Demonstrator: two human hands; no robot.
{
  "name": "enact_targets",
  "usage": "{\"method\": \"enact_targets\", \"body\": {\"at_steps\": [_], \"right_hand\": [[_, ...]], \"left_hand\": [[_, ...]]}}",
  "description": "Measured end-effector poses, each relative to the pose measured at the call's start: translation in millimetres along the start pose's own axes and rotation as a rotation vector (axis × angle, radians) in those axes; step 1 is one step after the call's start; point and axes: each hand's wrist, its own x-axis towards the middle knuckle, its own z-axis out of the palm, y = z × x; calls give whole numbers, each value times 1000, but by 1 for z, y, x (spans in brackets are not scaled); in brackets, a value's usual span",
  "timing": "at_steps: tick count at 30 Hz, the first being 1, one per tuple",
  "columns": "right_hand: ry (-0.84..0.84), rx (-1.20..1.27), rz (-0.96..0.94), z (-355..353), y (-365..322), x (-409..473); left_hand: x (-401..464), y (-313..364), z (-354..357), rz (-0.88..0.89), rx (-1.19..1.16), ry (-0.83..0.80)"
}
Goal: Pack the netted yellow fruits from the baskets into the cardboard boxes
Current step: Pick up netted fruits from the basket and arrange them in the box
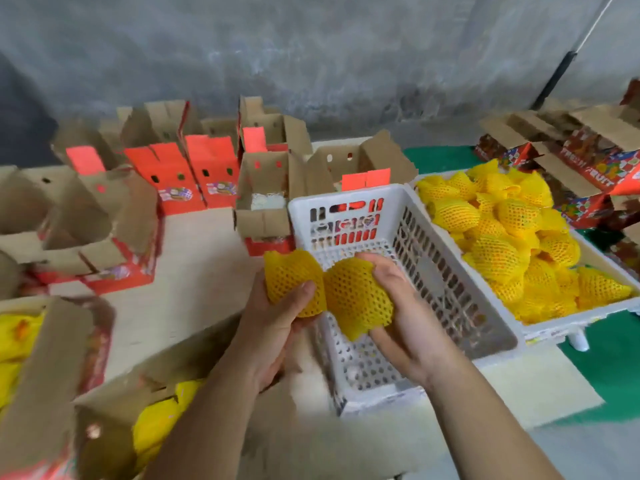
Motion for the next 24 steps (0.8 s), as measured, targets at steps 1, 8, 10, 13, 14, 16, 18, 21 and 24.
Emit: {"method": "enact_targets", "body": {"at_steps": [1, 8, 10, 13, 14, 16, 18, 21, 24], "right_hand": [[1, -36, 18, 24, 19, 2], [10, 7, 313, 150, 129, 15], [42, -244, 281, 162, 149, 20], [-96, -839, 173, 166, 159, 31], [-221, -1041, 215, 167, 161, 35], [-535, -1410, 345, 168, 177, 45], [-785, -1683, 416, 170, 206, 56], [-888, -1851, 522, 177, 246, 63], [-948, -2016, 476, 186, 266, 68]], "left_hand": [[-13, 6, -28, 2, 10, 42], [-84, 29, -183, -3, 95, 278], [-98, 24, -212, 30, 118, 367], [-114, 16, -243, -6, 108, 412], [-118, 13, -248, -28, 124, 421], [-121, 8, -255, -39, 174, 431], [-120, 6, -255, 11, 247, 453], [-116, 6, -256, 25, 228, 446], [-114, 5, -263, 28, 167, 409]]}}
